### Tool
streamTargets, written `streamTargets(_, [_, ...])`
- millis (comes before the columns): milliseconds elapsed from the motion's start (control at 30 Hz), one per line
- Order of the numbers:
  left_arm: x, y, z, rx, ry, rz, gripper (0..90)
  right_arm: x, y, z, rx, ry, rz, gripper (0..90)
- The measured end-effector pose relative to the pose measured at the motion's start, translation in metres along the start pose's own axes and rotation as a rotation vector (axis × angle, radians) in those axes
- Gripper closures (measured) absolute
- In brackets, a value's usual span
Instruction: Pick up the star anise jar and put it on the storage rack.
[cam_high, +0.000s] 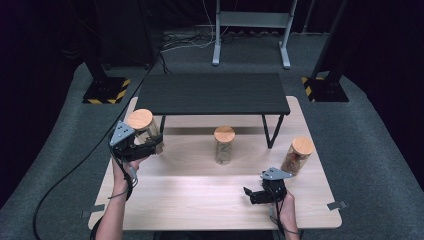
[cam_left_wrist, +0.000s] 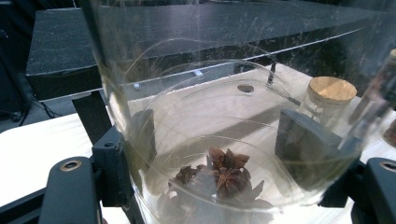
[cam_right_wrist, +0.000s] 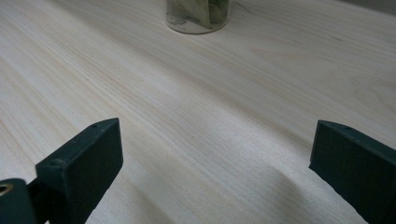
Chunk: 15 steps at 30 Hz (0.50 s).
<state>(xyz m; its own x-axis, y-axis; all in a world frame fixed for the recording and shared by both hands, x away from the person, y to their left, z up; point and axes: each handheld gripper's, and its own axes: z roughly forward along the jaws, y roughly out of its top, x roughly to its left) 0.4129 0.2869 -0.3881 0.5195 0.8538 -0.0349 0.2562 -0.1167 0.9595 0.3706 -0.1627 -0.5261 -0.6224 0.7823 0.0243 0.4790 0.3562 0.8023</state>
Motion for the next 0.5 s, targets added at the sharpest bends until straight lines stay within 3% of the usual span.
streamTargets(500, [-0.0017, 0.0101, 0.0004, -0.009, -0.017, 0.007, 24.8, 0.0017, 0.0003, 0.0007, 0.009, -0.001, -0.017, 1.5])
